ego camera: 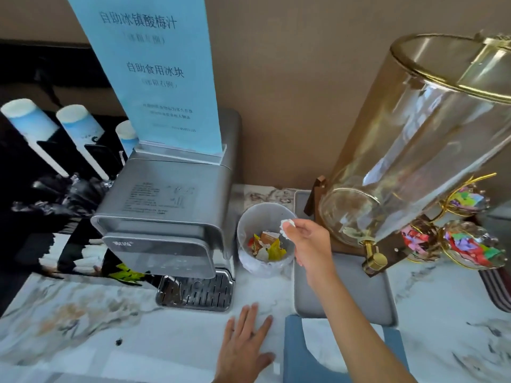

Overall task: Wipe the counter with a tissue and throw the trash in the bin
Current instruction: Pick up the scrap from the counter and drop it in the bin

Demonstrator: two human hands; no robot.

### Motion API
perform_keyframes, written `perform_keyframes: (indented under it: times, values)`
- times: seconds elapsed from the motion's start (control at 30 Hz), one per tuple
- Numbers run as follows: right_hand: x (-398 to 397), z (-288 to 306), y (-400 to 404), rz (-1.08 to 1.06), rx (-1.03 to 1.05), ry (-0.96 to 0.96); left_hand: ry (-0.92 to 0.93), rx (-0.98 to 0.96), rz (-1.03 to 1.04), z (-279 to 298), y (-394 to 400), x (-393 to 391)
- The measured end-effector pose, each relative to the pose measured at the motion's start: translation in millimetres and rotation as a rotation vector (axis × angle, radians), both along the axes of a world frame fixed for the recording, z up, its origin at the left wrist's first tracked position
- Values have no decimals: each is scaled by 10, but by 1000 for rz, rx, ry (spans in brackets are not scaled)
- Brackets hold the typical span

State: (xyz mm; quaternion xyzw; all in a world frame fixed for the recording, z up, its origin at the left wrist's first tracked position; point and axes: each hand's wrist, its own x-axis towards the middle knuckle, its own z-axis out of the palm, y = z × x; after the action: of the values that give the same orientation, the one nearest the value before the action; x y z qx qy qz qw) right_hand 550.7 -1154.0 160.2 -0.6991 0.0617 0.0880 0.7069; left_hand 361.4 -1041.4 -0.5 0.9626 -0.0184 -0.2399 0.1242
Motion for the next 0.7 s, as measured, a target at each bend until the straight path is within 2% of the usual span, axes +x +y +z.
perform_keyframes:
  times: [0.07, 0.2, 0.43, 0.7]
  values:
    - [62, -46, -8, 38, -13, 6, -84, 33, 42, -15, -80, -9]
    - [145, -98, -5, 77, -38, 25, -131, 41, 110, -22, -207, -56]
    - [178, -96, 7, 84, -88, 51, -155, 37, 190, 27, -279, -62]
    - [163, -43, -3, 68, -29, 109, -163, 42, 194, 70, -274, -63]
